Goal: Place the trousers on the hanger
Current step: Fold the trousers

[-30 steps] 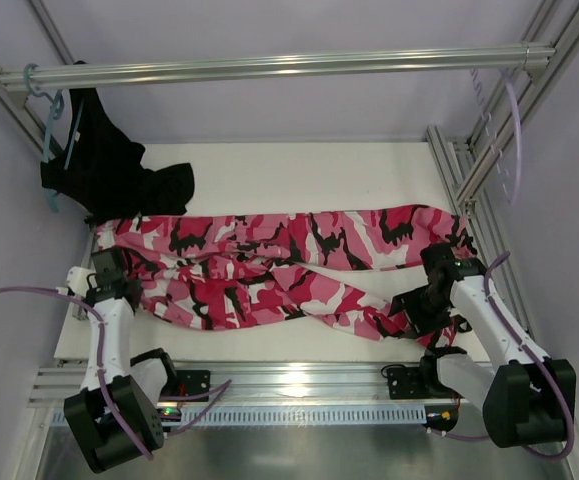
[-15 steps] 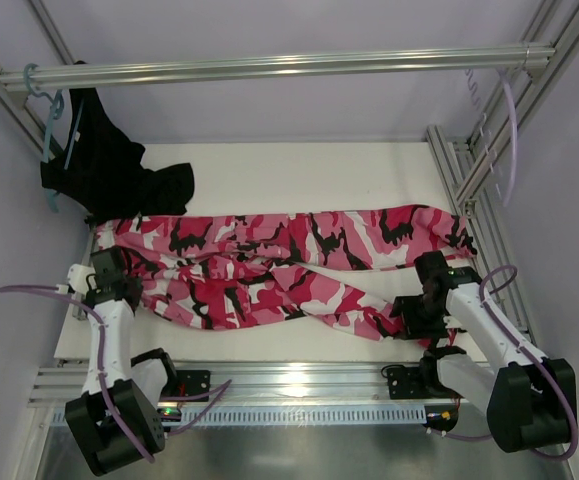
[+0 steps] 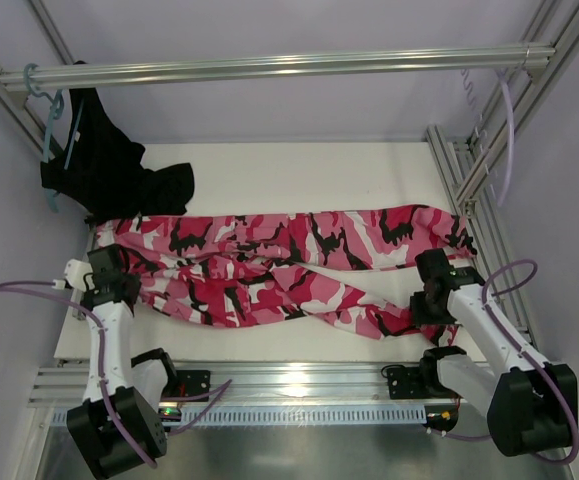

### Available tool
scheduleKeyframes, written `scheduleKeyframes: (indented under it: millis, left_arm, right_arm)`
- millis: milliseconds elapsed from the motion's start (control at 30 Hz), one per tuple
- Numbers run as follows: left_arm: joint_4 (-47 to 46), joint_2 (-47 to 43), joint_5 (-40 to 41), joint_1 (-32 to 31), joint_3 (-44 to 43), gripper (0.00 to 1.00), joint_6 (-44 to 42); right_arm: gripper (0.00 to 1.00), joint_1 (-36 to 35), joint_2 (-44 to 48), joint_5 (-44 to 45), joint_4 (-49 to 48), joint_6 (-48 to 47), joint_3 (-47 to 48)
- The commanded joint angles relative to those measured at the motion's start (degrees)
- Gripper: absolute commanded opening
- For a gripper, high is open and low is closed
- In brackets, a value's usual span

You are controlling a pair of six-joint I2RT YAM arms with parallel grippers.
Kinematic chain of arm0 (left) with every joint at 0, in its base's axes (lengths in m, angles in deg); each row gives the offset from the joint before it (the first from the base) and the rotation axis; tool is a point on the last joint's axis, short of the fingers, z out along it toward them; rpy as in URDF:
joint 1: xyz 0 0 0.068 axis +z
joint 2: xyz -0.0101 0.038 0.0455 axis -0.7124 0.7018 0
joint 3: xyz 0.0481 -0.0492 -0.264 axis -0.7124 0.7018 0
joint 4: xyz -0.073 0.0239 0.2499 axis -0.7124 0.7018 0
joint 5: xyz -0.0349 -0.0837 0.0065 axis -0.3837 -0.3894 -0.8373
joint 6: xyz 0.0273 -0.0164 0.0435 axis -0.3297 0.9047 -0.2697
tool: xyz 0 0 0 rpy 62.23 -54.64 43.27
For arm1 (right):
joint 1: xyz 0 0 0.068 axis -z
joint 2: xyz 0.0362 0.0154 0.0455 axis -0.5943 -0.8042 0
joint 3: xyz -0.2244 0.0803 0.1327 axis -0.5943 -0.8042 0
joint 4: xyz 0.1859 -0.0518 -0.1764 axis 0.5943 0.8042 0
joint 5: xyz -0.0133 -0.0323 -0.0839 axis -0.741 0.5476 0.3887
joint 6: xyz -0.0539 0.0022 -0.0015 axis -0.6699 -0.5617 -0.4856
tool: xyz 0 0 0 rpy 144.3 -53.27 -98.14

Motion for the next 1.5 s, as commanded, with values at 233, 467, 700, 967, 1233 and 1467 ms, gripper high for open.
scheduleKeyframes:
  millis: [233, 467, 700, 967, 1233, 1467]
  left_arm:
    - [0.0, -2.2, 4.0, 0.4, -3.4, 0.01, -1.5]
    - [2.9, -3.6, 8.6, 0.4, -4.5, 0.0, -1.8]
    - [4.9, -5.3, 13.0, 0.3, -7.9, 0.0, -4.4]
    - [6.5, -6.2, 16.1, 0.3, -9.5, 0.0, -6.2]
    - [6.6, -7.2, 13.7, 0.4, -10.6, 0.0, -6.2]
    - [5.1, -7.0, 12.8, 0.4, -9.7, 0.0, -8.0]
  right_arm:
    - [0.04, -0.2, 5.8, 15.5, 7.8, -1.0, 9.4]
    - [0.04, -0.1, -1.7, 29.2, 9.8, -12.0, 23.3]
    - [0.04, 1.9, -11.3, 34.1, 3.7, -22.7, 27.8]
    - [0.11, 9.3, -21.6, 23.8, -11.4, -42.8, 26.0]
    - [0.73, 13.5, -20.3, 18.5, -3.0, -49.6, 31.6]
    - [0.77, 17.9, -8.7, 16.3, -4.9, -53.5, 24.1]
